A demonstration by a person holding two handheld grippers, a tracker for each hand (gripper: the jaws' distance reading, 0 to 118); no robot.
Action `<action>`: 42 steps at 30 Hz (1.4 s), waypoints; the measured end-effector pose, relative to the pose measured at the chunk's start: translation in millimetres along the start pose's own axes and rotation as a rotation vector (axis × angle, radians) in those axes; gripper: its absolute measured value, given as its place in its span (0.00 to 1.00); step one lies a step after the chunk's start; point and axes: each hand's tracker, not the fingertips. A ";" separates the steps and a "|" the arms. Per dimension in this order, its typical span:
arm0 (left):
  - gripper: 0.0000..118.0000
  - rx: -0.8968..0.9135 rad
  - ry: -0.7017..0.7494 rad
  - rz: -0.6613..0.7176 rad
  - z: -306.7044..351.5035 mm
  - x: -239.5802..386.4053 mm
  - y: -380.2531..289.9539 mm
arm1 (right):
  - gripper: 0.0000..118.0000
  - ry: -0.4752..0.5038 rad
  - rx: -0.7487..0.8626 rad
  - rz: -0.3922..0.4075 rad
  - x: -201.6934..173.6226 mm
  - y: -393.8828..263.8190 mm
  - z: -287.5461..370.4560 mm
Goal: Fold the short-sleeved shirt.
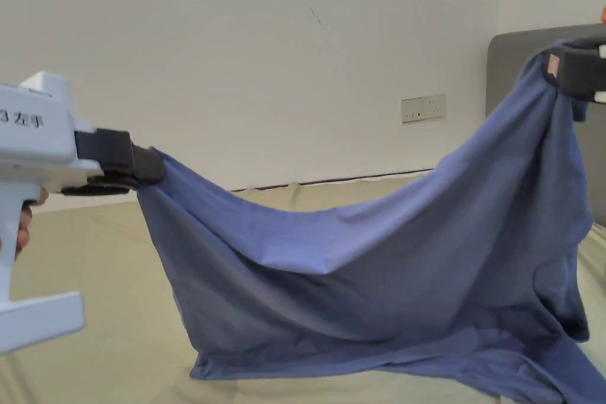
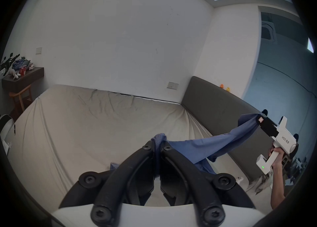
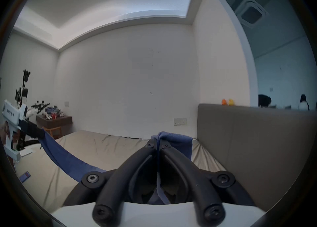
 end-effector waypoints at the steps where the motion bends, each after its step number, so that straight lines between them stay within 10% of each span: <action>1: 0.03 -0.009 -0.008 0.013 12.3 1.6 -13.2 | 0.01 -0.004 0.013 0.018 2.9 -7.1 18.8; 15: 0.03 -0.077 0.038 0.214 140.9 11.8 -250.7 | 0.01 -0.207 -0.320 -0.148 -5.7 -175.2 249.9; 35: 0.03 -0.276 0.216 0.228 143.9 -2.4 -366.5 | 0.02 -0.320 -0.592 -0.028 -20.3 -259.1 297.3; 37: 0.16 -0.290 0.232 0.224 140.8 0.9 -366.8 | 0.34 -0.322 -0.608 -0.026 -19.7 -257.8 295.0; 39: 0.71 -0.322 0.306 0.187 136.8 2.1 -364.5 | 0.96 -0.329 -0.628 -0.018 -20.1 -256.9 291.4; 40: 0.91 -0.324 0.323 0.167 136.2 6.0 -363.2 | 1.00 -0.335 -0.626 -0.017 -21.2 -254.6 290.8; 42: 0.98 -0.285 0.348 0.091 141.3 16.5 -354.2 | 0.98 -0.309 -0.525 -0.023 -24.0 -239.3 291.3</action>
